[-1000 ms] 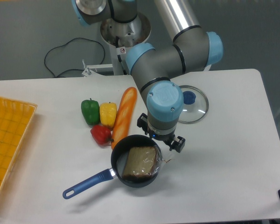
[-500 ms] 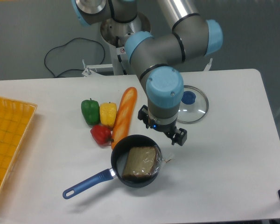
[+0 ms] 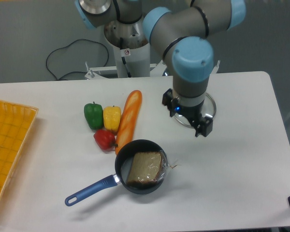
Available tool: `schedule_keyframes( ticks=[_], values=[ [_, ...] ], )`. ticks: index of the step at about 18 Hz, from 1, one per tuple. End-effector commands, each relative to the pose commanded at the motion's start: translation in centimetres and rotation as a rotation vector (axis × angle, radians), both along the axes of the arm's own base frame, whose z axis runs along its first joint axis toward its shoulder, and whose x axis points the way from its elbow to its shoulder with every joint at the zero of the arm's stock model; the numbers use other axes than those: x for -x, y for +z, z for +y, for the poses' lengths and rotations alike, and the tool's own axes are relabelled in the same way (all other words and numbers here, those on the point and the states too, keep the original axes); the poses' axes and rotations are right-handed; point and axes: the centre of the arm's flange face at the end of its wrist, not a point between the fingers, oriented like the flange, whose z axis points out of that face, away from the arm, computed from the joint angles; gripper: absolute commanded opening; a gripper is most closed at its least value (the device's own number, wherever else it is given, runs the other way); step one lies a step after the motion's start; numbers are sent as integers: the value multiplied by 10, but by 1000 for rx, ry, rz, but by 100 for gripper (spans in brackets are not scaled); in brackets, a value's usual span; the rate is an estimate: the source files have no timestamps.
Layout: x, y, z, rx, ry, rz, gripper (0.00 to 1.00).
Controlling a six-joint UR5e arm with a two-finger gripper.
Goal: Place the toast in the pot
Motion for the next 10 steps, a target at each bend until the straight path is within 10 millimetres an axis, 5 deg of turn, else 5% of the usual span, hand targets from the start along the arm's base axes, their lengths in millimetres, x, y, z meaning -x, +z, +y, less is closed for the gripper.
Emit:
schedule_keyframes(
  ticks=[10],
  values=[
    [11,-25,-16,21,-46,-36,100]
  ],
)
